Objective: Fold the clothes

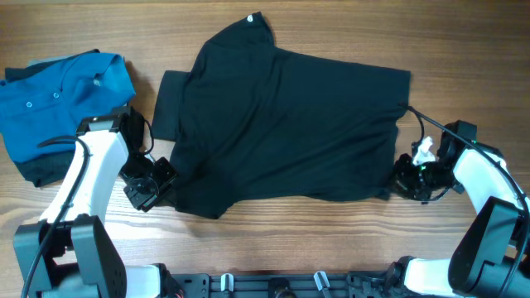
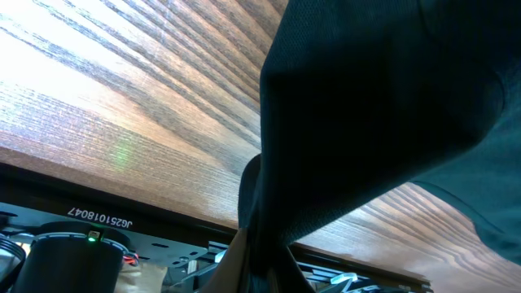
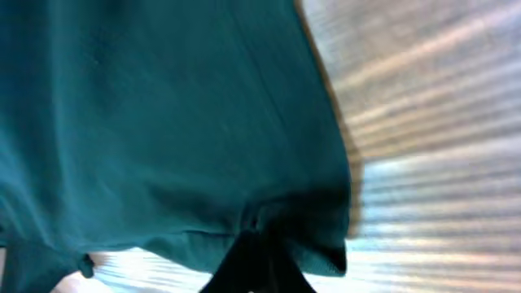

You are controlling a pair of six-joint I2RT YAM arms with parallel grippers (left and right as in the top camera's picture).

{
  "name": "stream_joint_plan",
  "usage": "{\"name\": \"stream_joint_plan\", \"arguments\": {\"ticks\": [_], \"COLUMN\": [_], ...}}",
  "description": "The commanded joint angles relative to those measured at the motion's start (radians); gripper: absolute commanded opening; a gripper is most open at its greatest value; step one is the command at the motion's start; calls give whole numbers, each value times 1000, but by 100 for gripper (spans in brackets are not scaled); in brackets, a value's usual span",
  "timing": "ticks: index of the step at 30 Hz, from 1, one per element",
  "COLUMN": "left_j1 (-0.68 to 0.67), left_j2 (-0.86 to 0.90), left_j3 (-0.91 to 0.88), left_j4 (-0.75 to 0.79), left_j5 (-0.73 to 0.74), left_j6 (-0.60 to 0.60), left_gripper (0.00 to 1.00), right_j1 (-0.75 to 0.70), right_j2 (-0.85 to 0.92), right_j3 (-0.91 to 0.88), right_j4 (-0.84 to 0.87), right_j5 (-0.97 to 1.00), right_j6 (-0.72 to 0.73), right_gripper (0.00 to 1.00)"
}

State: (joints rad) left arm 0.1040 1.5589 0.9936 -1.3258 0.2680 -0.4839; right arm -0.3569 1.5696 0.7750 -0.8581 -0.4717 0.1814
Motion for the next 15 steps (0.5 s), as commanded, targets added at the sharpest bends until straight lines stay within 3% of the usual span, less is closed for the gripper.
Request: {"name": "stream_joint_plan", "arguments": {"ticks": [1,6,9,15], "left_j1": [5,5,5,5], "left_j2": [-14,-15,-16,-16], "left_j3": [-2,58,82,82], "left_j4": [2,-31,-49,-131], "left_j5": [12,11,11,3], "left_j6": [13,35,35,62], "left_gripper": [4,4,4,4], "right_j1": [-1,-1,-1,-1], "right_j2": [-5,-21,-30,-25], "right_j3": [79,323,370,347], "right_j4": [-2,-90,-166,-546], "right_j5": [-47,-49,12,453], "right_j6": [-31,-93,-93,209], "right_gripper": [4,4,4,5]}}
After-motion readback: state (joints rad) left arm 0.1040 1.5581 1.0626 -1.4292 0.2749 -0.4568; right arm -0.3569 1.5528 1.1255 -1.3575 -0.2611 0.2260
